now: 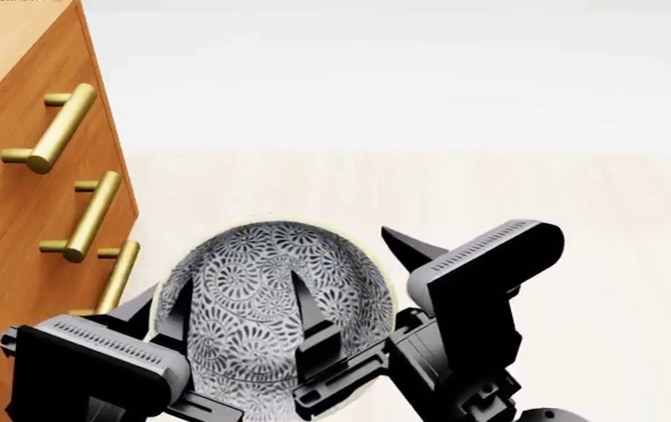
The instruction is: Put the bowl on top of the cabinet.
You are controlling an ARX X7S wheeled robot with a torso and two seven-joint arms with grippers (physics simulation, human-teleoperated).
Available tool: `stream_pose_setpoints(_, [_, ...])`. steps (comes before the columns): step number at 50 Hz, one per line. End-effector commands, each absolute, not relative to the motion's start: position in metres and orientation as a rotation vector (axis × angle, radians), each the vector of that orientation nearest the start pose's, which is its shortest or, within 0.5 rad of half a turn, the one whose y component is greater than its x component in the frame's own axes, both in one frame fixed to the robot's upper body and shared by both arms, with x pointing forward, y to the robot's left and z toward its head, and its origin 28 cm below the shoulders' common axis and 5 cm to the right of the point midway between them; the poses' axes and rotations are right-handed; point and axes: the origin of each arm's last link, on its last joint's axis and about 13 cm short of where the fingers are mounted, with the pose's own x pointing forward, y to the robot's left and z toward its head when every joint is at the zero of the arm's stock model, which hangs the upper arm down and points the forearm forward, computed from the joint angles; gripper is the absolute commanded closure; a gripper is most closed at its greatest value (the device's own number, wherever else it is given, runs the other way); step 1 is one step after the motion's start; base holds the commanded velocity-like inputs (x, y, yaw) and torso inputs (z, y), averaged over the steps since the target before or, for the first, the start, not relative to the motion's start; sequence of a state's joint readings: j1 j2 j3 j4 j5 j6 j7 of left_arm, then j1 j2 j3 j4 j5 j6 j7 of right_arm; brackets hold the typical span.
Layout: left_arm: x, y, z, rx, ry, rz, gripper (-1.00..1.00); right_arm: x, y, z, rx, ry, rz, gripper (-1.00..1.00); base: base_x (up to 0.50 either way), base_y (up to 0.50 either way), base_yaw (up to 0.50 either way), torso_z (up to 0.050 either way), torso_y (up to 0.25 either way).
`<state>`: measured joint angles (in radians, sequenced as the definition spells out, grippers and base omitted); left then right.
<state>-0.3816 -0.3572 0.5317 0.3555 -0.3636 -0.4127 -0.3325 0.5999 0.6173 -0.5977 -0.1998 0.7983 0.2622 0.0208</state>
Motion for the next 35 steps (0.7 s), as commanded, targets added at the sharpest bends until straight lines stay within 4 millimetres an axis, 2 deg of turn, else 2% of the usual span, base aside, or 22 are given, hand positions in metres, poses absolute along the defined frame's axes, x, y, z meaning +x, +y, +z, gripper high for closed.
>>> stream_pose_setpoints(1, [0.248, 0.171, 0.118, 0.122, -0.143, -0.268, 1.0, 0.279, -0.117, 0.144, -0.055, -0.083, 0.617, -1.0, 0.0, 0.0, 0.0, 0.0, 0.0])
stream_pose_setpoints(12, [0.253, 0.17, 0.119, 0.134, -0.139, -0.258, 1.0, 0.277, -0.119, 0.144, -0.052, -0.088, 0.612, -1.0, 0.0, 0.0, 0.0, 0.0, 0.0])
stream_pose_setpoints(20, [0.265, 0.171, 0.122, 0.154, -0.137, -0.228, 1.0, 0.278, -0.121, 0.144, -0.045, -0.092, 0.601, -1.0, 0.0, 0.0, 0.0, 0.0, 0.001])
stream_pose_setpoints(32, [0.27, 0.168, 0.129, 0.17, -0.129, -0.233, 1.0, 0.274, -0.135, 0.139, 0.011, -0.113, 0.575, -1.0, 0.0, 0.0, 0.0, 0.0, 0.0])
stream_pose_setpoints(35, [0.278, 0.167, 0.129, 0.182, -0.117, -0.221, 1.0, 0.27, -0.142, 0.139, 0.049, -0.139, 0.557, -1.0, 0.0, 0.0, 0.0, 0.0, 0.0])
